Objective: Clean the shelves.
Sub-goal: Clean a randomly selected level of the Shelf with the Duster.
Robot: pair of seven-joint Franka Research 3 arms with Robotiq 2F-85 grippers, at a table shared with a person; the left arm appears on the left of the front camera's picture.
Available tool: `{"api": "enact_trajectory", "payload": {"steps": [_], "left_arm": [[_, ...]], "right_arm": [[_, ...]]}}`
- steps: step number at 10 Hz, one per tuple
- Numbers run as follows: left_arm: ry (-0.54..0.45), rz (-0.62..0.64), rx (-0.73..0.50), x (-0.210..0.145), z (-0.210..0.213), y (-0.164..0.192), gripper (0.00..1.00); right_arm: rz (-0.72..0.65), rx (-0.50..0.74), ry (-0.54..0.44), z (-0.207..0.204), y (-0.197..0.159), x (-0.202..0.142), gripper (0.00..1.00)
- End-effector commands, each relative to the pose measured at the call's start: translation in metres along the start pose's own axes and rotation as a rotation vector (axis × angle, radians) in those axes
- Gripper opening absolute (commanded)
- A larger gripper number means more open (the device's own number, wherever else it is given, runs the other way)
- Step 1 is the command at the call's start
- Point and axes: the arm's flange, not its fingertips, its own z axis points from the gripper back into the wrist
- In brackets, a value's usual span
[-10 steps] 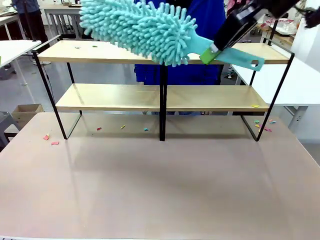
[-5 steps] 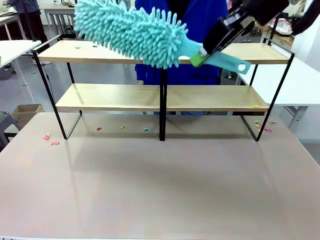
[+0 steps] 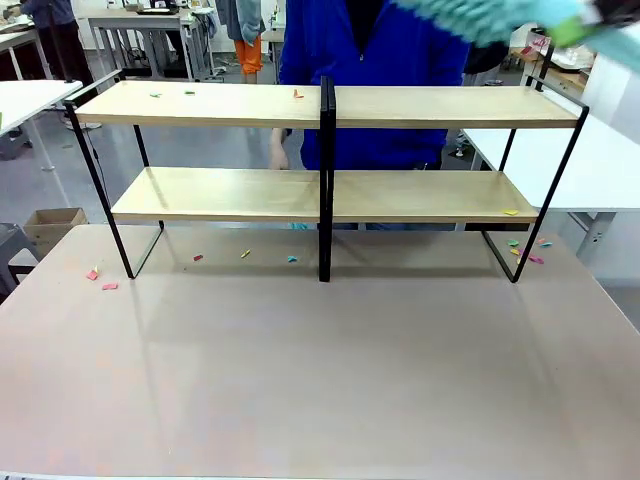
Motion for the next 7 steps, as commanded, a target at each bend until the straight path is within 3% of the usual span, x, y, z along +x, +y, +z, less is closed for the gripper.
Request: {"api": "enact_trajectory", "payload": {"steps": [1, 3, 5, 7], "left_arm": [[-0.008, -0.007, -0.01, -0.001, -0.001, 0.001, 1.0], [-0.008, -0.007, -0.01, -0.001, -0.001, 0.001, 1.0], [-0.008, -0.007, -0.01, -0.001, -0.001, 0.001, 1.0], [-0.008, -0.007, -0.01, -0.001, -0.001, 0.001, 1.0]], "right_arm": [[0.008, 0.091, -0.023, 0.06, -0.008, -0.034, 0.12], [-0.095, 0.002, -0.011, 0.104, -0.028, -0.078, 0.12], [-0.285, -0.102, -0.194, 0.151, -0.051, -0.137, 0.12], [-0.368, -0.132, -0.366, 0.176, -0.058, -0.195, 0.12]]}}
